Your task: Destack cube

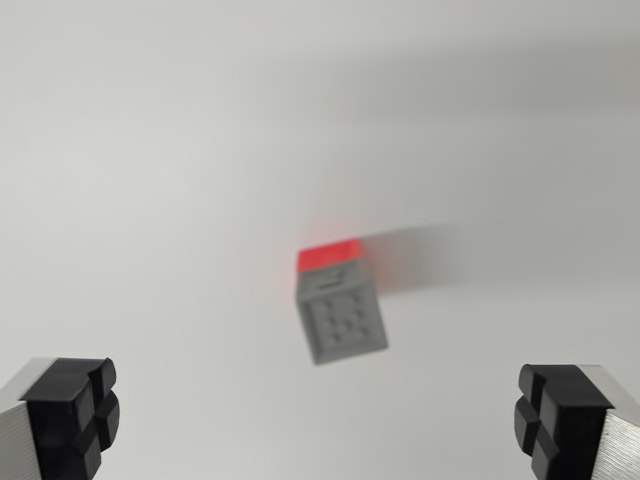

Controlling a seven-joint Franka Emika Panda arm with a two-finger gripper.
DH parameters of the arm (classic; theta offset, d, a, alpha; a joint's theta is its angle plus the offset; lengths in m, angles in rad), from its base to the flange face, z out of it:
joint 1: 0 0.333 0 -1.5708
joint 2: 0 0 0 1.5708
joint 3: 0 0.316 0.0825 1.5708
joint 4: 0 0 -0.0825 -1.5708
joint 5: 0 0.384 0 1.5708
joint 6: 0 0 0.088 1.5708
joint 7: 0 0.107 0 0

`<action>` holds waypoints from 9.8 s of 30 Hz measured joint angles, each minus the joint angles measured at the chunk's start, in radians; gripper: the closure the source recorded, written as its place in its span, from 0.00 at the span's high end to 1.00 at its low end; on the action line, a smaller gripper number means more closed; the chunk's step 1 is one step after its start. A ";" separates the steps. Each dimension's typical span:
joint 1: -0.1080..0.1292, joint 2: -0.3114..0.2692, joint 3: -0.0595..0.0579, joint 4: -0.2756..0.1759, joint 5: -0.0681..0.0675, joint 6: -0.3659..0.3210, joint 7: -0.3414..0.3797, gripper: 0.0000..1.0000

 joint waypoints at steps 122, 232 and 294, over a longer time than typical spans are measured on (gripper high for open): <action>-0.031 0.271 -0.010 -0.424 0.082 0.661 -0.349 0.00; 0.131 -0.021 0.040 -0.567 0.036 0.520 -0.304 0.00; 0.208 0.170 0.087 -0.596 0.015 0.732 -0.268 0.00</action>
